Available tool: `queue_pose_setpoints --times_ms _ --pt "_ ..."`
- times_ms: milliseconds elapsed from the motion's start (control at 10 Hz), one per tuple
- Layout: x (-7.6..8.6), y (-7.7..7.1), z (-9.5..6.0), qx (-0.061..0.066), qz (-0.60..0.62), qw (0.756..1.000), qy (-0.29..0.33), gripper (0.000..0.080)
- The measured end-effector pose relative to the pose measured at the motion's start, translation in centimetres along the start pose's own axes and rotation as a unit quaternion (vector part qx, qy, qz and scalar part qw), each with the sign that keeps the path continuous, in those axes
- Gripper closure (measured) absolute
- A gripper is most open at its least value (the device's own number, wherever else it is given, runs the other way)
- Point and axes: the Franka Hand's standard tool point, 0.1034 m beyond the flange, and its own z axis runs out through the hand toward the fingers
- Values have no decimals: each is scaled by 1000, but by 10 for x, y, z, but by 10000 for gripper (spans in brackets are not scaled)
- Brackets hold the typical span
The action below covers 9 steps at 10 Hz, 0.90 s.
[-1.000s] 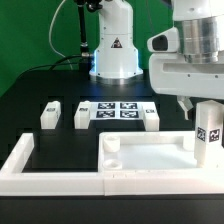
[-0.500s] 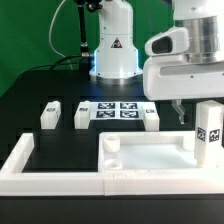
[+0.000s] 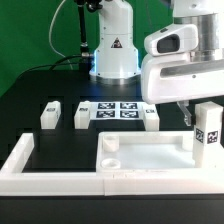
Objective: Assemble desk
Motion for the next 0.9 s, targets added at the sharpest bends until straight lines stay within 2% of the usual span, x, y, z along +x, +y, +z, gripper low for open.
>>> queue_pose_setpoints --times_ms 100,300,400,500,600,700,800,900 --pt "0 1 0 -1 33 999 0 510" --pt "0 1 0 -3 101 995 1 509" --pt "-1 -1 0 -11 167 986 2 509" --pt "-2 -1 1 -14 240 971 4 509" --pt "-2 -1 1 -15 336 942 6 509" --pt "-3 -3 2 -10 423 906 6 509" --pt "-3 -6 2 -5 513 859 6 509" --pt "-3 -5 2 8 587 810 5 509"
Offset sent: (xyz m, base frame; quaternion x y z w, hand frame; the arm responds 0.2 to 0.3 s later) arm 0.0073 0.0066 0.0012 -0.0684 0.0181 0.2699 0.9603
